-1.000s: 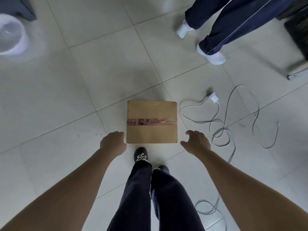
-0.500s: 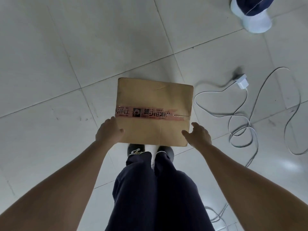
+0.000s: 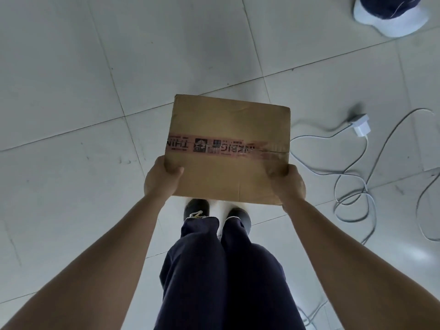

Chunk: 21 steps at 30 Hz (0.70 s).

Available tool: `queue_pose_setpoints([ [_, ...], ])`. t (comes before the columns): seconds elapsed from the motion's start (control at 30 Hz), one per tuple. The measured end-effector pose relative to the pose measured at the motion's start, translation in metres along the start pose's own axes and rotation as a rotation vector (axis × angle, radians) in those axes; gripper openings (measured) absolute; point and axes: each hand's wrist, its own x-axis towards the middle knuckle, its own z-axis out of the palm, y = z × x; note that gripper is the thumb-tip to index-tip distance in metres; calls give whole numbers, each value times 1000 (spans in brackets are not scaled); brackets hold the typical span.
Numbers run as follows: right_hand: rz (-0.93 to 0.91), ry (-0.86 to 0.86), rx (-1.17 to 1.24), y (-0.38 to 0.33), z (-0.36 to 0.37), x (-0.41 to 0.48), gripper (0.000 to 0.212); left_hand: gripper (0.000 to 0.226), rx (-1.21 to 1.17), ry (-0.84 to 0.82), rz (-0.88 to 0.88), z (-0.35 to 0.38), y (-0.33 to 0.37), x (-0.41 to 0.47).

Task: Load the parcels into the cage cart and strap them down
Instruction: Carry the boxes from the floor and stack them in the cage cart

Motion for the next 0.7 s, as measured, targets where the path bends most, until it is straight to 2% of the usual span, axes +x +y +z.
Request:
queue_pose_setpoints([
  [0.3, -263, 107, 65, -65, -85, -105, 52, 40, -337, 223, -71, -109, 10, -110],
  [0.7, -716, 82, 241, -154, -168, -289, 48, 36, -741, 665, -177, -270, -7, -277],
])
